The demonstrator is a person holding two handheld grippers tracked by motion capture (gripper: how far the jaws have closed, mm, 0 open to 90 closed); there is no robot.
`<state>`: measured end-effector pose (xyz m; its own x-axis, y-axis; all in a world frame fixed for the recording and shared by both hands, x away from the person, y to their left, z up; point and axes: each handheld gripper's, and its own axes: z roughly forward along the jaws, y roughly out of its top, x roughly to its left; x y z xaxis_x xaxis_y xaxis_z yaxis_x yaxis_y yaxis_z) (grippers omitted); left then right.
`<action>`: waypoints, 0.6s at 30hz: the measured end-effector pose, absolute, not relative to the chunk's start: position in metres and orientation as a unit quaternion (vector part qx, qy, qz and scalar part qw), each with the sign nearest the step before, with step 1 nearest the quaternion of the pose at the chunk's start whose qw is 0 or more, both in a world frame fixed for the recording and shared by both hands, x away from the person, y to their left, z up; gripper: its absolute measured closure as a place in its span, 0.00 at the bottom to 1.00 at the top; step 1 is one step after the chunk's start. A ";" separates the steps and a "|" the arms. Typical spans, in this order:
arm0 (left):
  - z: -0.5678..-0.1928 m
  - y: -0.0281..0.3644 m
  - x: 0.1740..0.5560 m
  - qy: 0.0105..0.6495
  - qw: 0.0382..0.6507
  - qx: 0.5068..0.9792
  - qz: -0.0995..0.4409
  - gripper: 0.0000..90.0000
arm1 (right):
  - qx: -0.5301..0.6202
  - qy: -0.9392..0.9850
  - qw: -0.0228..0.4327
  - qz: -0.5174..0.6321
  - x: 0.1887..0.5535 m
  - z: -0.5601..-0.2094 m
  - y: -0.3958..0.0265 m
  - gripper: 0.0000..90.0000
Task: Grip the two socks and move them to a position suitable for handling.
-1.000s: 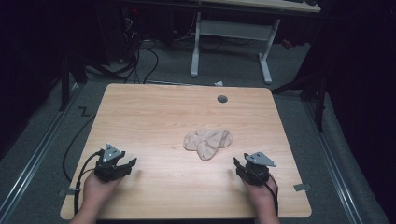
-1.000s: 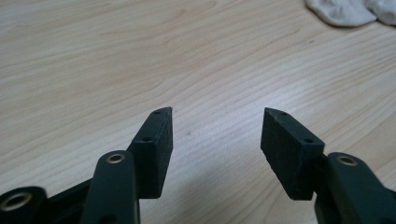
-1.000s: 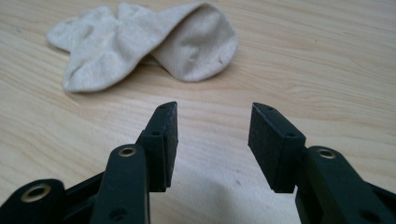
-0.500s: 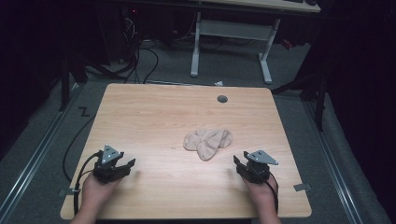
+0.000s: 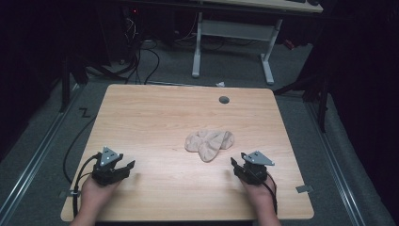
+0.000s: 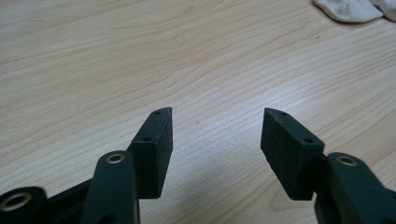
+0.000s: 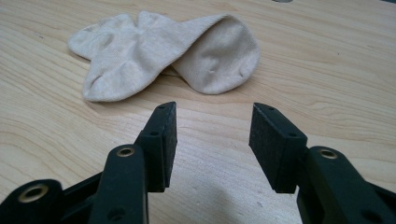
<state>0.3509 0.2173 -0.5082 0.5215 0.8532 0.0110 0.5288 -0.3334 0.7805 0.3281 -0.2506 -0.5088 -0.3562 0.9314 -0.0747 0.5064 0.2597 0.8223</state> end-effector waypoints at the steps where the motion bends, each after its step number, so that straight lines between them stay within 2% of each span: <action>1: -0.508 0.217 0.351 0.439 0.375 0.787 0.216 0.49 | 0.487 0.738 0.291 0.365 0.328 -0.509 -0.251 0.57; 12: -0.509 0.214 0.350 0.436 0.378 0.789 0.213 0.49 | 0.436 0.772 0.285 0.364 0.327 -0.503 -0.219 0.54; 18: -0.507 0.209 0.346 0.421 0.383 0.796 0.208 0.49 | 0.404 0.792 0.267 0.372 0.332 -0.493 -0.192 0.55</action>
